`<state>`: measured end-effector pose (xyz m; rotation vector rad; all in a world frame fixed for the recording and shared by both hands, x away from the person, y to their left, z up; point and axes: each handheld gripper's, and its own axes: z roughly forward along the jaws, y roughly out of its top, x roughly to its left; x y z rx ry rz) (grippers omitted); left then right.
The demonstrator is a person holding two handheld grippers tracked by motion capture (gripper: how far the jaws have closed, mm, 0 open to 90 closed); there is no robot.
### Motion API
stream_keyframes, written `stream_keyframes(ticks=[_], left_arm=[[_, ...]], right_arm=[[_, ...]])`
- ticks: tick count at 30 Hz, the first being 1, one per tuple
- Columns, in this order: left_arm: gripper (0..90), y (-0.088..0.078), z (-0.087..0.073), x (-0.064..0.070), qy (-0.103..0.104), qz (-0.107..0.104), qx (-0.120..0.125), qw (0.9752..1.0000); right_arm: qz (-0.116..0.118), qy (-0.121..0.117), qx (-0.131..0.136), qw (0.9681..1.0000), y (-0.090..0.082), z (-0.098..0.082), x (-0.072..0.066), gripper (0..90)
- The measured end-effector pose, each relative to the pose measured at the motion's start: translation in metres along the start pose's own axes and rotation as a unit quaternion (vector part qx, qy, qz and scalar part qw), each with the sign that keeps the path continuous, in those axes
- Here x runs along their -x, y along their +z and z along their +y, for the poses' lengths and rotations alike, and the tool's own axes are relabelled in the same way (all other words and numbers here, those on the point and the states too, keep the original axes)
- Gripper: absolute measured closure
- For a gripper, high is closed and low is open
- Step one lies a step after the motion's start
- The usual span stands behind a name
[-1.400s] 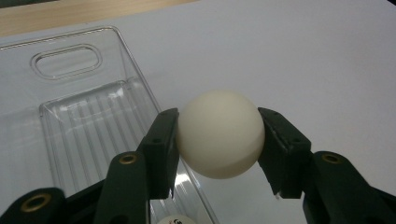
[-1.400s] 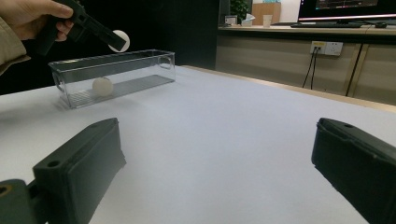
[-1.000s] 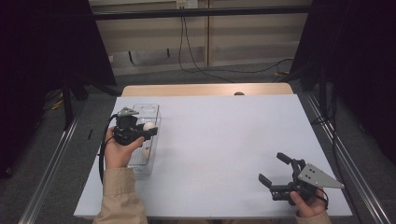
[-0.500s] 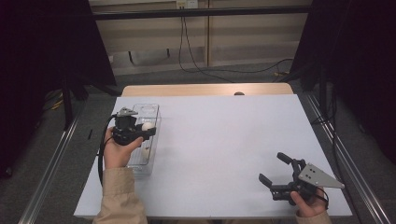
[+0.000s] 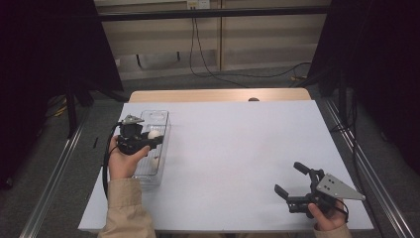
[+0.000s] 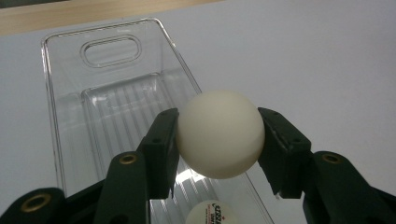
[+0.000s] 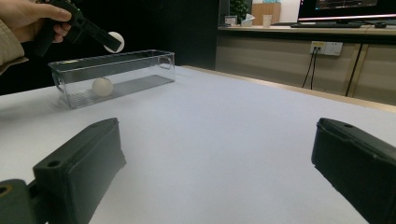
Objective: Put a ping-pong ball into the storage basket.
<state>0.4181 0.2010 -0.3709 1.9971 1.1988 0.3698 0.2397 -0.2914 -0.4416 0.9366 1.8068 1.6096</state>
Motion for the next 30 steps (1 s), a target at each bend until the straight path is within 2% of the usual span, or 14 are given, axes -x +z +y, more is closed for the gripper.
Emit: stream_keyframes(ticks=[30], left_arm=[[51.0, 0.006, -0.0056, -0.005, -0.009, 0.014, -0.009, 0.9998]], right_arm=[[0.0, 0.001, 0.0, 1.0, 0.0, 0.0, -0.0001, 1.2]])
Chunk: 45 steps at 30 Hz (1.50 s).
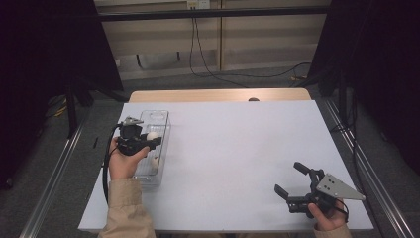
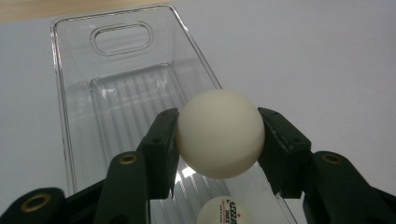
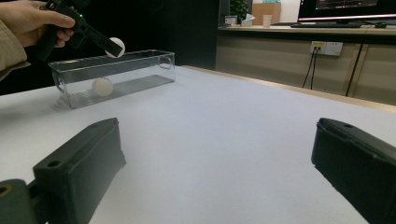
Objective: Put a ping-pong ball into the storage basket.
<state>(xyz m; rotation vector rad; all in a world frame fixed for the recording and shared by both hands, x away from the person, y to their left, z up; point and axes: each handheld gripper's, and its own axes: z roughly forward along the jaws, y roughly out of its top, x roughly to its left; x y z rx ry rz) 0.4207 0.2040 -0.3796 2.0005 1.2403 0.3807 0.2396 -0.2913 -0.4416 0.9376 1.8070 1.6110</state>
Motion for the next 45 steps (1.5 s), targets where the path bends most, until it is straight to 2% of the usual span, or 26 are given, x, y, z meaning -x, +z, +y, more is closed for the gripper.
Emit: stream_keyframes(ticks=[17, 32, 34, 45], left_arm=[[51.0, 0.004, -0.0009, 0.0002, 0.003, 0.01, -0.01, 0.9999], [51.0, 0.0058, -0.0042, -0.0039, -0.003, 0.019, -0.016, 0.9997], [51.0, 0.007, -0.0049, -0.004, -0.009, 0.022, -0.013, 0.9996], [51.0, 0.0086, -0.0064, -0.0055, -0.004, 0.029, -0.02, 0.9994]], right_arm=[[0.001, -0.001, 0.001, 1.0, 0.0, 0.0001, -0.0001, 1.2], [0.001, -0.001, 0.001, 1.0, 0.0001, 0.0002, -0.0002, 1.2], [0.001, 0.0, 0.001, 1.0, 0.0001, 0.0002, -0.0003, 1.2], [0.001, 0.0, 0.001, 1.0, 0.0002, 0.0002, -0.0005, 1.2]])
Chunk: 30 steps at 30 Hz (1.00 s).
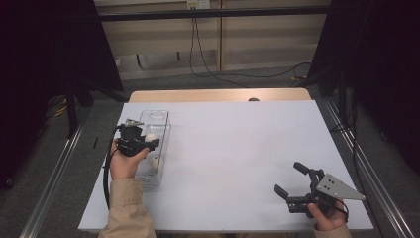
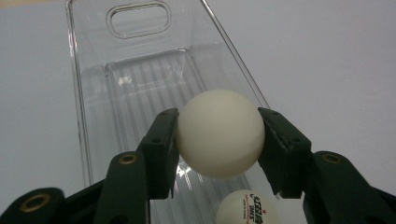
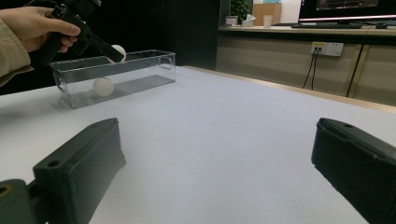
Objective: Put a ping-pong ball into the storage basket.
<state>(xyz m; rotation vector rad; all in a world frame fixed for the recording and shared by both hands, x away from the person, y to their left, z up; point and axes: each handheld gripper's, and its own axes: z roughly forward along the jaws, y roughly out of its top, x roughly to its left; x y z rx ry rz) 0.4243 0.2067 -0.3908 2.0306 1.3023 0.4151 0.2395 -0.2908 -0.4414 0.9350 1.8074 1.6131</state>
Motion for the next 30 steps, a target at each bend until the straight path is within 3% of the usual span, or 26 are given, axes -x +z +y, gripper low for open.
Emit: stream_keyframes(ticks=[21, 30], left_arm=[[50.5, 0.0019, -0.0015, -0.0016, -0.004, 0.005, -0.004, 1.0], [44.8, 0.0009, -0.0013, -0.002, -0.006, 0.01, -0.004, 0.9999]], right_arm=[[0.0, -0.001, 0.0, 1.0, 0.0002, -0.0001, 0.0002, 1.2], [0.0, -0.001, 0.0, 1.0, 0.0, -0.0001, 0.0005, 1.1]])
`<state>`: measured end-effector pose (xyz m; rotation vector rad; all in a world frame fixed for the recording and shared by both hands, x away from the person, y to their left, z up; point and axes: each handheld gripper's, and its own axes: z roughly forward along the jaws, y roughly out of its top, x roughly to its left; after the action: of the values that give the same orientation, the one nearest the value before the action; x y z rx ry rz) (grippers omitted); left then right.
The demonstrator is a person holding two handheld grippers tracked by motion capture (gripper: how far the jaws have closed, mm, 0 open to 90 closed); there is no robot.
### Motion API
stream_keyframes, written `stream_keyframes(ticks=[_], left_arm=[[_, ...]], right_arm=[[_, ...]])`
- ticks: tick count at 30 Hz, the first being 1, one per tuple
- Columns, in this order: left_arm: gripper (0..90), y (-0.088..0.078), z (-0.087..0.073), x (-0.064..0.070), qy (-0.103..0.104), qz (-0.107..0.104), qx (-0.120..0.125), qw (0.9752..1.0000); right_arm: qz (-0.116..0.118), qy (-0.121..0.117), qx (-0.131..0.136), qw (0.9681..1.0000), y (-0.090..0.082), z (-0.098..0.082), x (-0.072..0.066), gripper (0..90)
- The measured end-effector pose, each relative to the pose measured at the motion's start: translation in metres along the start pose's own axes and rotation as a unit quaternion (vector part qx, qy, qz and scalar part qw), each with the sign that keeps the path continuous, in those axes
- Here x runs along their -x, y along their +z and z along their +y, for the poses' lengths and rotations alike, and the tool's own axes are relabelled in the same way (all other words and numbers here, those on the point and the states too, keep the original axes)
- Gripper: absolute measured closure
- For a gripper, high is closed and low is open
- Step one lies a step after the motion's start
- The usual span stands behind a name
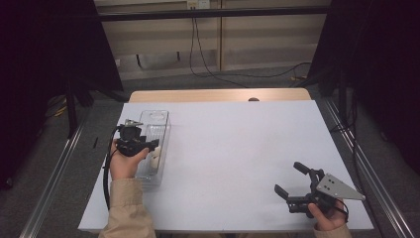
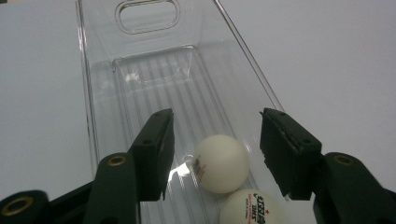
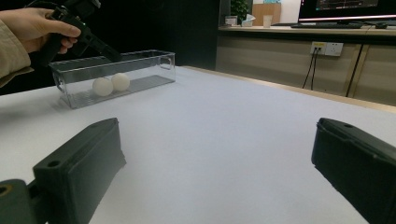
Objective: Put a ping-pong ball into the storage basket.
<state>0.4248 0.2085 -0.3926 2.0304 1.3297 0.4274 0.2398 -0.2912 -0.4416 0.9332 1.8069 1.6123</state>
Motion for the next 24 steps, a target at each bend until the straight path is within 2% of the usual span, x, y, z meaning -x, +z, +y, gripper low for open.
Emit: stream_keyframes(ticks=[14, 24], left_arm=[[36.5, -0.0031, 0.0002, 0.0018, -0.001, 0.005, 0.007, 1.0], [23.7, -0.0046, 0.001, 0.0036, -0.008, -0.001, 0.013, 0.9999]], right_arm=[[0.0, 0.0, 0.0, 1.0, -0.0002, 0.0003, -0.0005, 1.2], [0.0, 0.0, 0.002, 1.0, -0.0002, 0.0005, -0.0003, 1.2]])
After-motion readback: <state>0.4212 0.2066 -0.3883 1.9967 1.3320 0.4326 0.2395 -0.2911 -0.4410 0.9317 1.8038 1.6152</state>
